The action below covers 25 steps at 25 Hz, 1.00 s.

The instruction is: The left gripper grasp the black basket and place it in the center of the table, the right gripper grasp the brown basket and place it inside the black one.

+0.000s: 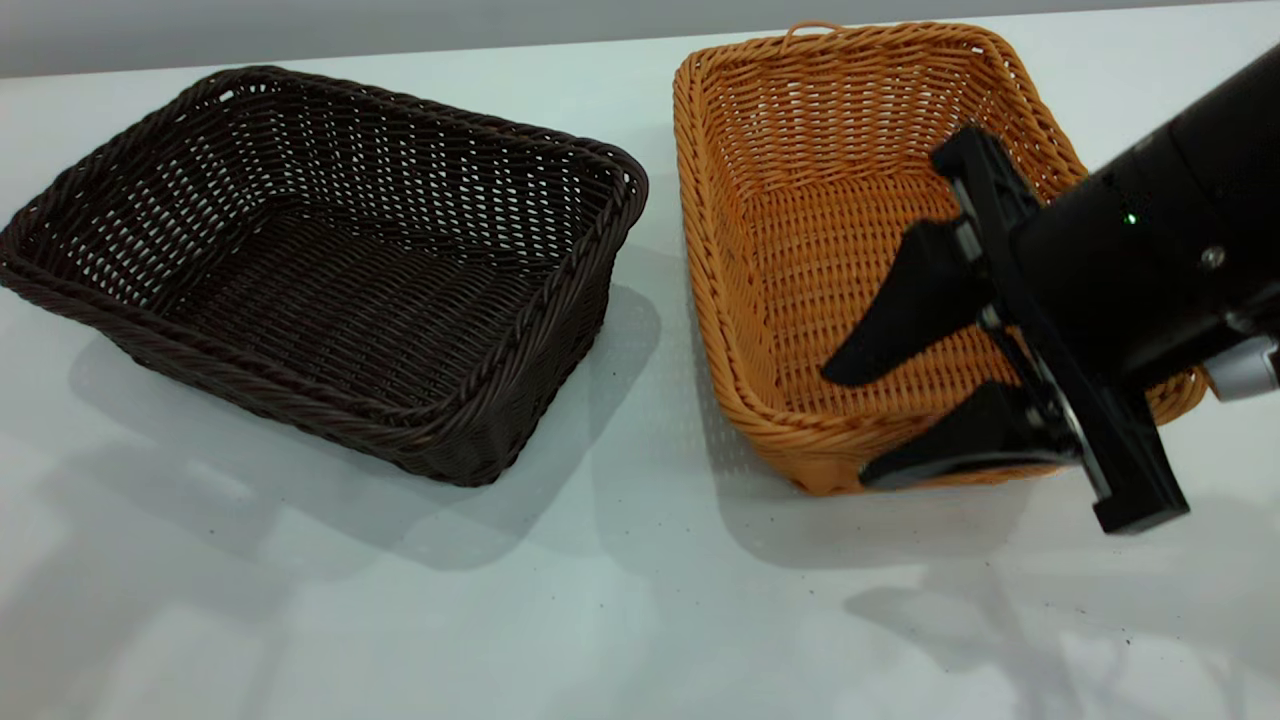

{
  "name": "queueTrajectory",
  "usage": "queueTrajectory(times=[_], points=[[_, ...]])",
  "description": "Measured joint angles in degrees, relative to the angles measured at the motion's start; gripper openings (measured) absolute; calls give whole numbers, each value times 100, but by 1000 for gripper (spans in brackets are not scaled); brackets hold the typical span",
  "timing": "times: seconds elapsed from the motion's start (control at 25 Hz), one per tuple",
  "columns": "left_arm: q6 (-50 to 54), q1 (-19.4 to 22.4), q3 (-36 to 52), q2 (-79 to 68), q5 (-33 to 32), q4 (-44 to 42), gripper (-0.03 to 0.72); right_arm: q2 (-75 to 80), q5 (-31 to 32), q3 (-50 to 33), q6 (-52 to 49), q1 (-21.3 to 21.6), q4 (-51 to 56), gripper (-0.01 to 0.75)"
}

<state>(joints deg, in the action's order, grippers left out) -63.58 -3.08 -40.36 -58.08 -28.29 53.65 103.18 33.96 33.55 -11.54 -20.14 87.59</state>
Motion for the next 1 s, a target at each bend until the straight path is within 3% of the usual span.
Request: queueTrajectory(times=[0.64,1.0], points=[[5,0,0,0,0,0,380,73,-1058,0,169,0,84,384],[-5,0,0,0,0,0,380,327,-1202,0,122,0,158,384]])
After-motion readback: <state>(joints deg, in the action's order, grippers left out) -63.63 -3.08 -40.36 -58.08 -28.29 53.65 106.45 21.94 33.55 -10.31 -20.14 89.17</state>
